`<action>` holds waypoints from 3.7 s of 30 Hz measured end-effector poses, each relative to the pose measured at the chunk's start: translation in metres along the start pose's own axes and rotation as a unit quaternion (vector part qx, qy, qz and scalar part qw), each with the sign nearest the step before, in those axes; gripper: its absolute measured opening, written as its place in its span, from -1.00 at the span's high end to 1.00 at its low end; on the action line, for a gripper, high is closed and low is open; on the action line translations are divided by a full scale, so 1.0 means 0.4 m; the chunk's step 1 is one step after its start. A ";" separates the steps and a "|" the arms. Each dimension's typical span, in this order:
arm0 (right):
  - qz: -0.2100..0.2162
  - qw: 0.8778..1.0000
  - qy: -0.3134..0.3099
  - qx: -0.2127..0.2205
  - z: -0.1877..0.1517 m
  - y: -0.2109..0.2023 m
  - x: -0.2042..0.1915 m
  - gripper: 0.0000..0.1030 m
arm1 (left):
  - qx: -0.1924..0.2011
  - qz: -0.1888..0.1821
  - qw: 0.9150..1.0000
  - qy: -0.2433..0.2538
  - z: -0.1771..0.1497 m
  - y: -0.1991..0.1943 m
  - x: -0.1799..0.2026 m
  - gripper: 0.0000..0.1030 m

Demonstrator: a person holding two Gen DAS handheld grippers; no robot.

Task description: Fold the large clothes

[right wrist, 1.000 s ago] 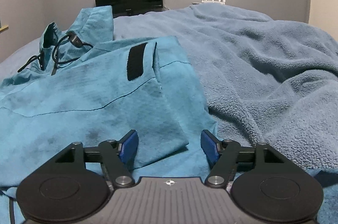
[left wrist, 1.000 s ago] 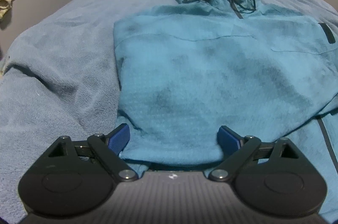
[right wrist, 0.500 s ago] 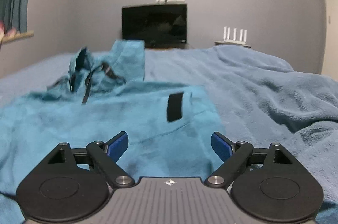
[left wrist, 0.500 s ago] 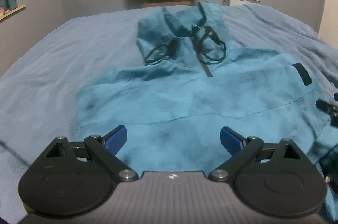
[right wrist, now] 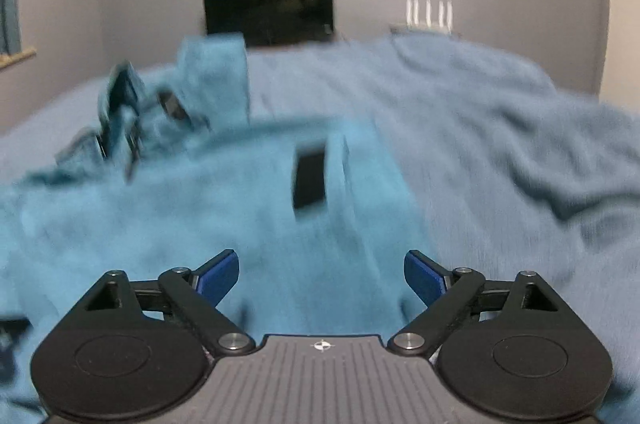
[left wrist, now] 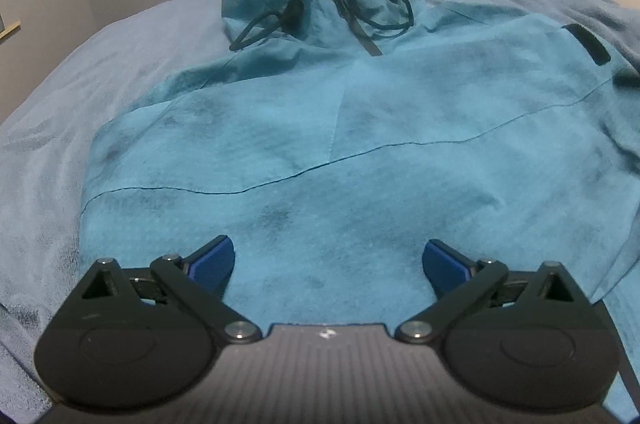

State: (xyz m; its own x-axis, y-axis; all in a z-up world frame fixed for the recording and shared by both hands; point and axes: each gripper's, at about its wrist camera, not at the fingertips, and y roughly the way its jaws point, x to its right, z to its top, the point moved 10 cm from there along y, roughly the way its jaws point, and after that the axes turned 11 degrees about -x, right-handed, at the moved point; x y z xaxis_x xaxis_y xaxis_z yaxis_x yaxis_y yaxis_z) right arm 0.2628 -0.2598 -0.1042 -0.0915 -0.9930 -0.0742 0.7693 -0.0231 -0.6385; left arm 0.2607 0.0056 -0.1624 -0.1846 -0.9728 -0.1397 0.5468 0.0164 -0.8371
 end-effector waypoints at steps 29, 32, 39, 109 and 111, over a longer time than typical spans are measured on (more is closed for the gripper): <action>-0.009 0.999 -0.049 -0.021 0.605 0.589 -0.461 0.71 | -0.010 -0.031 0.999 -0.015 0.008 0.026 -0.002 -1.00; 0.018 0.999 -0.033 0.012 0.599 0.550 -0.449 0.83 | -0.009 -0.034 0.999 -0.017 0.006 0.027 -0.003 -1.00; 0.046 0.986 -0.095 0.131 0.485 0.317 -0.413 0.87 | -0.003 -0.032 0.999 -0.014 0.004 0.021 -0.002 -1.00; 0.156 0.983 0.090 -0.043 0.026 0.235 0.041 0.52 | 0.035 -0.111 0.985 -0.126 0.103 0.004 -0.087 0.84; 0.139 0.988 0.069 -0.024 0.038 0.212 0.033 0.29 | 0.039 -0.117 0.983 -0.139 0.108 -0.007 -0.095 0.82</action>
State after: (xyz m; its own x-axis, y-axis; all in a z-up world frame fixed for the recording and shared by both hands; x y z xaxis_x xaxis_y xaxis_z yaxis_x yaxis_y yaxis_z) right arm 0.3365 -0.2765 -0.1477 0.0317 -0.9352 -0.3527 0.7456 0.2571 -0.6148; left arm 0.3016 0.0323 -0.1319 -0.0888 -0.9734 0.2112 0.5788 -0.2230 -0.7844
